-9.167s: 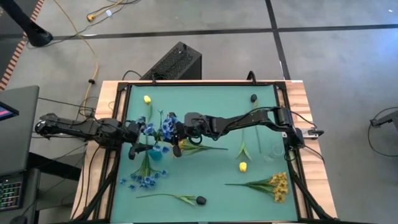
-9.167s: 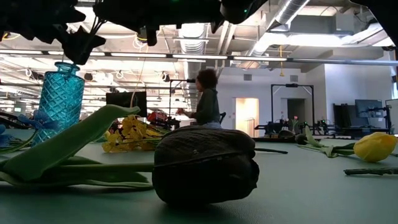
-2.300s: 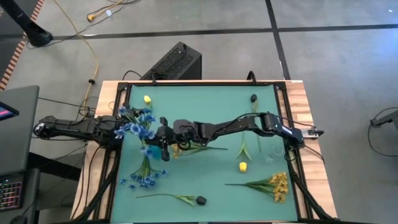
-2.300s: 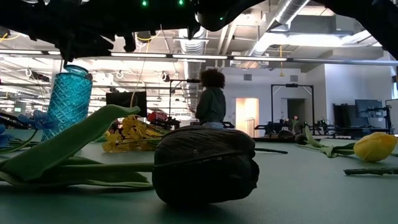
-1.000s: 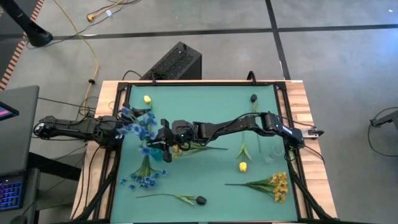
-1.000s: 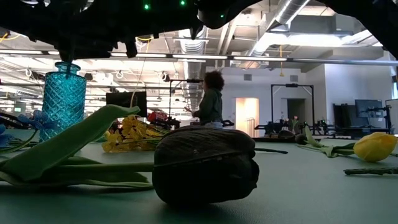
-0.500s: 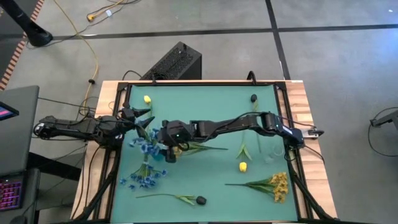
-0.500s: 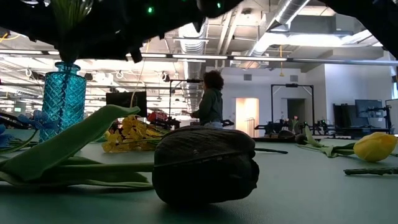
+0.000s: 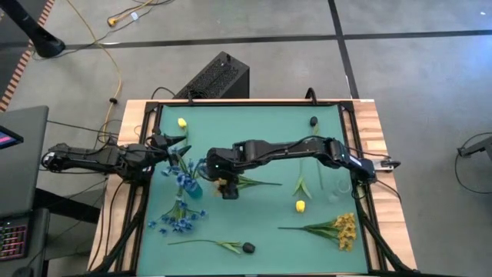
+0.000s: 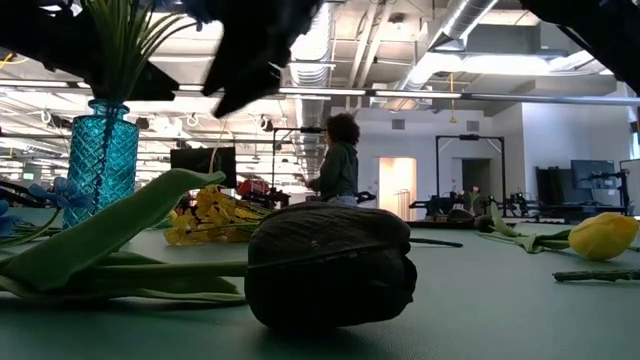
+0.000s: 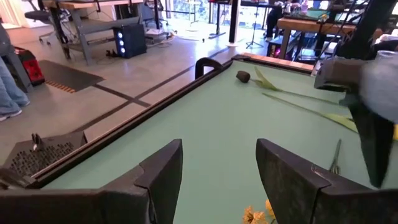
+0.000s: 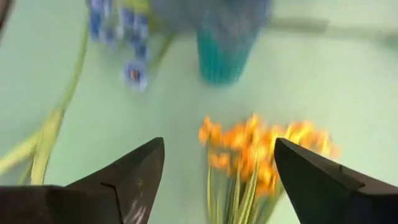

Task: Sort flowers into vase by color
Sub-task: Put the top black flower into the blue vase

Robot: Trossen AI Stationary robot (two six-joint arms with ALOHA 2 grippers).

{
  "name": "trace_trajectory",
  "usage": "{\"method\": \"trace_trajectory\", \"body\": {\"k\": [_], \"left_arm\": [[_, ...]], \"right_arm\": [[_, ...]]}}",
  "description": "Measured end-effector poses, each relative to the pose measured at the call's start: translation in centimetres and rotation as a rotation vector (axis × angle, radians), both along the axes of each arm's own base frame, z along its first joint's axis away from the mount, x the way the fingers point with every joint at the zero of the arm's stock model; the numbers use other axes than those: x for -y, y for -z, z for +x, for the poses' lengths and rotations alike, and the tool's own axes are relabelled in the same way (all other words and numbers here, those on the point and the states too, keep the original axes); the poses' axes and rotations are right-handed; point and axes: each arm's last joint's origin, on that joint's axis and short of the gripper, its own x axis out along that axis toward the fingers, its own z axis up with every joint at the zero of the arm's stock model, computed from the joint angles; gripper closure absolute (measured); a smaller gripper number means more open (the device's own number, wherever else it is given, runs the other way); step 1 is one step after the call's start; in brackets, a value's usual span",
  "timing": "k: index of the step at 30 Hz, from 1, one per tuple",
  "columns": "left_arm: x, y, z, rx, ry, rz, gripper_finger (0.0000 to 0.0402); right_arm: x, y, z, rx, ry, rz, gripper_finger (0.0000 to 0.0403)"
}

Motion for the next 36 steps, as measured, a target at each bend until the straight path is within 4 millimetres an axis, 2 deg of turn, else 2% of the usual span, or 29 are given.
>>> {"method": "trace_trajectory", "body": {"k": [10, 16, 20, 22, 25, 27, 30, 33, 36], "left_arm": [[-0.1, 0.2, -0.1, -0.027, -0.049, 0.012, 0.0210], [-0.2, 0.5, -0.2, -0.056, -0.060, 0.011, 0.0210], [-0.3, 0.4, -0.4, -0.087, -0.121, 0.089, 0.0210], [-0.5, 0.2, -0.5, -0.073, -0.185, 0.104, 0.0210], [-0.6, 0.1, -0.6, -0.060, -0.261, 0.120, 0.0210], [-0.7, 0.0, -0.7, -0.060, -0.301, 0.134, 0.0210], [-0.8, -0.1, -0.7, -0.051, -0.340, 0.141, 0.0210], [-0.8, -0.4, -0.7, -0.043, -0.351, 0.160, 0.0210], [-0.8, -1.0, -0.7, -0.009, -0.383, 0.184, 0.0210]], "right_arm": [[-2.8, 1.0, -3.1, -0.326, 0.040, 0.004, 0.0078], [-5.3, 0.3, -5.9, -0.476, 0.138, -0.183, 0.0078], [-6.8, -1.8, -8.3, -0.462, 0.263, -0.324, 0.0078], [-7.2, -2.6, -9.4, -0.446, 0.290, -0.309, 0.0079], [-7.7, -2.6, -11.0, -0.420, 0.297, -0.299, 0.0079], [-7.5, -1.9, -12.1, -0.389, 0.301, -0.304, 0.0079], [-5.9, 0.0, -13.5, -0.326, 0.332, -0.253, 0.0079], [-3.7, 2.1, -14.7, -0.280, 0.370, -0.152, 0.0079], [-1.9, 2.9, -15.7, -0.301, 0.434, -0.004, 0.0079]]}}
